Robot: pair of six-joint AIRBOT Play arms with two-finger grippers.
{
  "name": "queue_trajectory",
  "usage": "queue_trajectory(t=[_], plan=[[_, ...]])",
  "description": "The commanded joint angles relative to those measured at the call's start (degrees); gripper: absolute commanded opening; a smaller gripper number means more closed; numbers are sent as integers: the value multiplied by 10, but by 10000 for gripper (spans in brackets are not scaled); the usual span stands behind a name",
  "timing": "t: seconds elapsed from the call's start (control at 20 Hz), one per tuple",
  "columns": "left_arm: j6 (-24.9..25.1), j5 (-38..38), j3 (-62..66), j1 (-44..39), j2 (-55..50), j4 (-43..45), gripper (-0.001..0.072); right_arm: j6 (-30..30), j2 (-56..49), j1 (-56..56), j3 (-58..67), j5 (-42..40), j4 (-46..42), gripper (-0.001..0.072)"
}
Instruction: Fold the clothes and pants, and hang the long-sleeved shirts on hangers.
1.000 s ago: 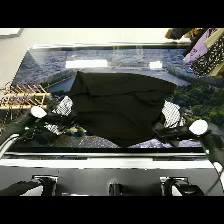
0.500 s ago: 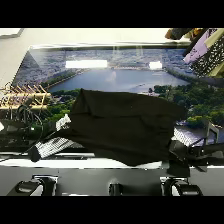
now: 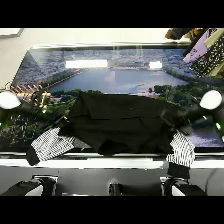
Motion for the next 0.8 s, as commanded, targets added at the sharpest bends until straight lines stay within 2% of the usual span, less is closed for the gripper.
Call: queue_trajectory(t=[0.0,0.25,0.35,0.4,0.45,0.5,0.55,0.65,0.75], plan=[[46,19,105,0,-156,-9,21,-10,-152,0,65,-108,85,142],[57,19,253,-2,-329,-9,23,-16,-250,0,71,-234,144,122],[57,19,277,-6,-360,-9,44,-61,-243,0,72,-254,143,229],[57,20,280,-7,-363,-9,172,-99,-229,0,73,-243,143,303],[64,21,280,-7,-361,-8,335,-133,-210,0,73,-220,136,400],[70,18,280,-5,-353,-4,430,-157,-183,0,73,-187,110,451],[70,15,280,-4,-341,9,480,-167,-152,1,72,-153,75,485],[72,14,279,-6,-303,61,506,-177,-72,13,54,-99,-4,497],[80,15,263,-18,-254,121,534,-156,16,44,-9,-92,-46,497]])
